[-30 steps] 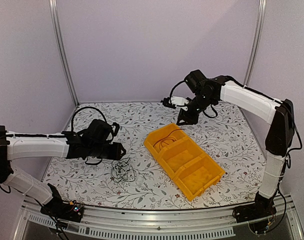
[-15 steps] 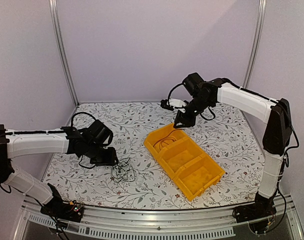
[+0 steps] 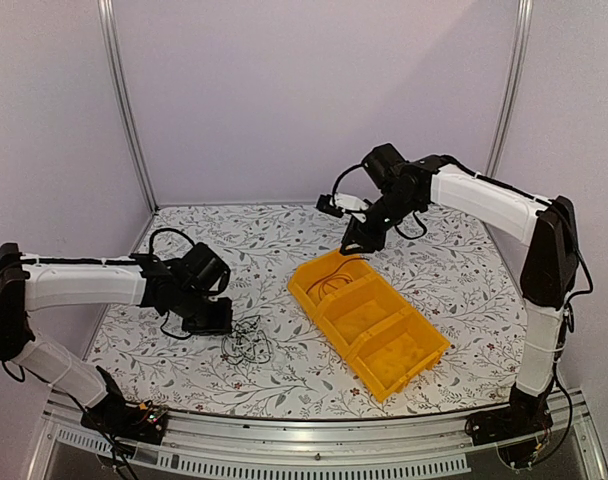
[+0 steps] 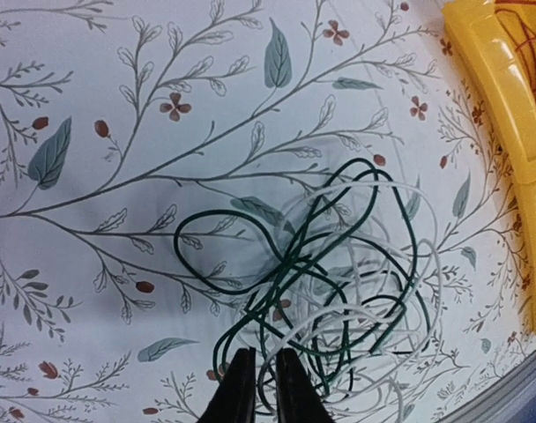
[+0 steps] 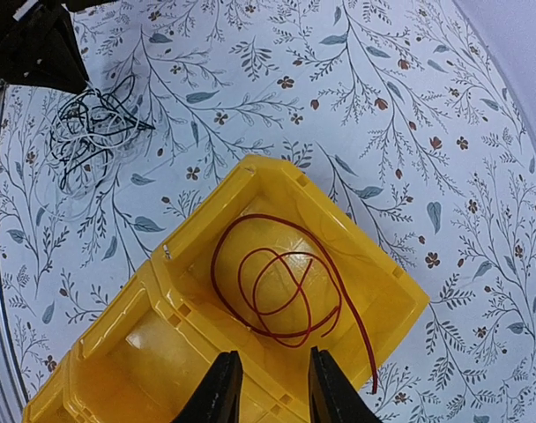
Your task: Untangle the cables
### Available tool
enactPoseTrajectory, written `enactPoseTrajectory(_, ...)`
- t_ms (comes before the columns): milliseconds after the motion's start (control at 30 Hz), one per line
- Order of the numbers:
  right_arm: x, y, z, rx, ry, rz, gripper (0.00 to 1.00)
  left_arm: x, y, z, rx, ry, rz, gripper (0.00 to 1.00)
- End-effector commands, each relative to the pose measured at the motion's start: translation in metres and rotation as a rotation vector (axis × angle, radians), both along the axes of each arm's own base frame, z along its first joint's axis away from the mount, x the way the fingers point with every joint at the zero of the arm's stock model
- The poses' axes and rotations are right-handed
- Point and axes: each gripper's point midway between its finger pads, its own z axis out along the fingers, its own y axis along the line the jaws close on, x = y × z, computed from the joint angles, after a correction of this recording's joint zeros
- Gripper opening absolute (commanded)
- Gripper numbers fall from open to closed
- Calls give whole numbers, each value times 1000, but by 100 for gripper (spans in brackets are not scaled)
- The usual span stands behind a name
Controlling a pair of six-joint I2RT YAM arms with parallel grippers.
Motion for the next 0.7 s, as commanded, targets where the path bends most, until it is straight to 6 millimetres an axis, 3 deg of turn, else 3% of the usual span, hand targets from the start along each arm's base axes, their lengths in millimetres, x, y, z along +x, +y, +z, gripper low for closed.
enactPoseTrajectory(0, -1, 27, 28, 119, 10, 31, 30, 23, -1, 37, -9, -127, -1, 3)
enactPoseTrajectory(100, -2, 43, 61, 236, 11, 44, 32, 35, 1, 84, -55, -304, -15, 0)
enactPoseTrajectory(200, -15, 61, 92, 358, 47, 113, 37, 41, 3, 126, -121, -491, -53, 0)
enactPoseTrajectory(333, -33, 93, 109, 431, 39, 218, 46, 41, 8, 168, -180, -667, -83, 0)
enactPoseTrajectory(467, -50, 131, 110, 467, 19, 312, 55, 40, 3, 190, -219, -728, -116, 0)
enactPoseTrajectory(667, -74, 176, 103, 554, 40, 401, 65, 31, -22, 198, -338, -708, -210, 0)
